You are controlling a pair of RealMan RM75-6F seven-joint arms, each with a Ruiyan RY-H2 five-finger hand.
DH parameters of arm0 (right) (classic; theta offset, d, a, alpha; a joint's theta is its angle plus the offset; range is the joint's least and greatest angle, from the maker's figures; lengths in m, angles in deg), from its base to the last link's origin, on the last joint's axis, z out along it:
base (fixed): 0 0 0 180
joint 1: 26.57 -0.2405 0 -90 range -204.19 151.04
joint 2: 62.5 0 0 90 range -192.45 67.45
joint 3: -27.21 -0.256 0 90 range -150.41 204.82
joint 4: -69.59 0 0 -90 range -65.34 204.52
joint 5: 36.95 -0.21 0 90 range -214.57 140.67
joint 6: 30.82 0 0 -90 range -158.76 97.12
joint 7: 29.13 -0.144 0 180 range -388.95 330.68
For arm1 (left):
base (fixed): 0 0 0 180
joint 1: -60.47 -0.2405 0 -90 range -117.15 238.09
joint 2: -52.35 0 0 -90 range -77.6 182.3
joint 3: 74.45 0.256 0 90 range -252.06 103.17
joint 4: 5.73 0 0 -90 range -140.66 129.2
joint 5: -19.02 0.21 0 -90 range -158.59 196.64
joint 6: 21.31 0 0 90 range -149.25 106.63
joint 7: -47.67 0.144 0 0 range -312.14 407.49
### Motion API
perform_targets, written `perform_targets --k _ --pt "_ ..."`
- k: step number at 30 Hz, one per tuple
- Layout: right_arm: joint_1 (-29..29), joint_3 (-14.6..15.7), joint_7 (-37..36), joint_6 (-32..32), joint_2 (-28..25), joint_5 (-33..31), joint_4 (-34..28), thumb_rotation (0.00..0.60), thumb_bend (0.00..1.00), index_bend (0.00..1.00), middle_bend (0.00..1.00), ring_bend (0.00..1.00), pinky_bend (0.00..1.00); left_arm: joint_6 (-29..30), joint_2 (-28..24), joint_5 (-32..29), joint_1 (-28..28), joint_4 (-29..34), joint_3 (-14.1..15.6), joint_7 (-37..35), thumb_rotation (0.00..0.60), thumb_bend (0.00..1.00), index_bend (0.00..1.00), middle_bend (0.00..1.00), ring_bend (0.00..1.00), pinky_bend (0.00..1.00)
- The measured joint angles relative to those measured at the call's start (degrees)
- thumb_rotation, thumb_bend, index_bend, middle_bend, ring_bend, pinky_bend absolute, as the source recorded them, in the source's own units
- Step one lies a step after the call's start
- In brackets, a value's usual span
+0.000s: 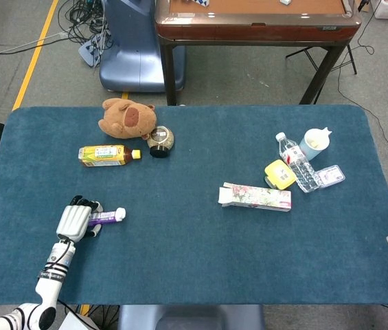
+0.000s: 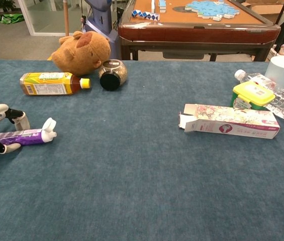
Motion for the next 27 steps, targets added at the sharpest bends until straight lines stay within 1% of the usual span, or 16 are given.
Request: perform_targets --k 4,8,12,16,21,27 --pt "0.0 -0.01 0.16 -0.07 -0.04 0.0 -0.05 0.6 0.0 0.13 0.22 0.13 0.19 0.01 0.27 0.49 0.22 -1.14 -0.06 -1.98 0.6 0.37 0.5 0.51 0.34 0.11" --pt "-0.05 -0.07 0.27 -0.01 -0.1 0.17 -0.27 0.6 0.0 0.13 0.22 0.13 0.19 -0.51 0.09 0.61 0.44 -1.45 -0.24 -4.28 0.6 0.4 0.54 0.56 0.38 0.13" --pt "-0.25 -0.06 0.56 -0.31 -0.29 0.41 -0.53 0.6 0.0 0.13 0.22 0.13 0.19 -0.64 -0.3 1.12 0.66 -1.61 -0.41 -6.85 0.6 0.41 0.56 0.59 0.41 0.15" --pt "-0.76 -0.08 1.06 -0.69 -0.72 1.2 -1.15 0.6 0.0 0.13 0.22 0.13 0.19 -0.6 -0.79 1.9 0.95 -1.58 -0.64 -9.93 0.6 0.42 0.57 0.6 0.42 0.17" --pt "-2.42 -0.22 2.18 -2.06 -1.96 3.17 -3.26 0.6 0.0 0.13 0.22 0.13 0.19 0.38 -2.02 4.54 1.74 -1.03 -1.01 -14.95 0.6 0.43 0.58 0.62 0.43 0.2" --pt "-6.31 -0.61 3.53 -5.79 -4.07 7.27 -7.52 0.6 0.0 0.13 0.22 0.13 0.19 2.03 -4.68 8.95 3.31 2.82 -1.14 -19.07 0.6 0.43 0.59 0.63 0.44 0.22"
